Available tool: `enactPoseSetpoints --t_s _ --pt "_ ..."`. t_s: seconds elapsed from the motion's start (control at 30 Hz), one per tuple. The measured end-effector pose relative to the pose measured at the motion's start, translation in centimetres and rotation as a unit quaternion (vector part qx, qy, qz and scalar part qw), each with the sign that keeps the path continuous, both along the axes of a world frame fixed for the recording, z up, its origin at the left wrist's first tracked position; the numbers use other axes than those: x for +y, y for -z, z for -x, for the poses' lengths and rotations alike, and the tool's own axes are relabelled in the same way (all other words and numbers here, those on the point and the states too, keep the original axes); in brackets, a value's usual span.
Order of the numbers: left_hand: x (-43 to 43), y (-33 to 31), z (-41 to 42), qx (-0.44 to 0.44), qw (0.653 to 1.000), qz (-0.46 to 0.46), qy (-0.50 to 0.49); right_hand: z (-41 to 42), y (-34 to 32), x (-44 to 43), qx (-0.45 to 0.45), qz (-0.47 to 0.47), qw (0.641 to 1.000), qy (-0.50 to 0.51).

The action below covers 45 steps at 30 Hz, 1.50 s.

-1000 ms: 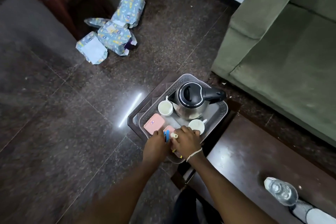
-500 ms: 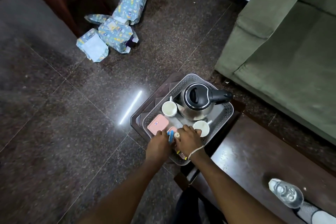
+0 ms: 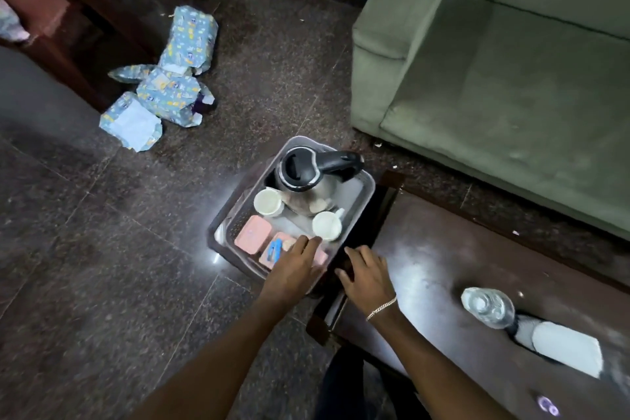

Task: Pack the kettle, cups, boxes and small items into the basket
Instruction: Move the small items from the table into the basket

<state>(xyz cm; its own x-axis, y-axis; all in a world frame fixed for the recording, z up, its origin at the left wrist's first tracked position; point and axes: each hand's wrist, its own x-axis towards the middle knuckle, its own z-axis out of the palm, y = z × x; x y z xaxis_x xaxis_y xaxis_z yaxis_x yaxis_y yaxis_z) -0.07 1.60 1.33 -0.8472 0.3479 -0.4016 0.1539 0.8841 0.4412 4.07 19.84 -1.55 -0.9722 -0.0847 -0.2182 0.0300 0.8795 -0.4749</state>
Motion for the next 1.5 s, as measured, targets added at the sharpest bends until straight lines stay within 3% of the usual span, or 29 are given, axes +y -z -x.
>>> enactPoseSetpoints --t_s 0.3,0.67,0.87,1.17,1.33,1.5 --pt "16.2 0.7 -6.1 -0.041 0.982 -0.025 0.182 -12.7 0.5 13.9 -0.058 0.003 0.982 0.182" --pt "32.3 7.9 -16.1 -0.05 0.934 -0.041 0.351 -26.4 5.2 27.7 -0.078 -0.027 0.939 0.333" --pt "36.9 12.7 -21.1 -0.069 0.919 -0.046 0.385 -32.0 8.7 31.6 -0.114 -0.096 0.906 0.395" --pt "41.1 17.1 -26.3 -0.096 0.915 -0.052 0.389 -35.2 12.6 33.9 -0.129 -0.015 0.877 0.462" --pt "41.2 17.2 -26.8 -0.102 0.917 -0.061 0.38 -35.2 12.7 33.5 -0.114 -0.002 0.884 0.454" --pt "38.5 14.0 -25.0 -0.087 0.925 -0.069 0.364 -32.7 9.0 30.7 -0.096 0.051 0.915 0.39"
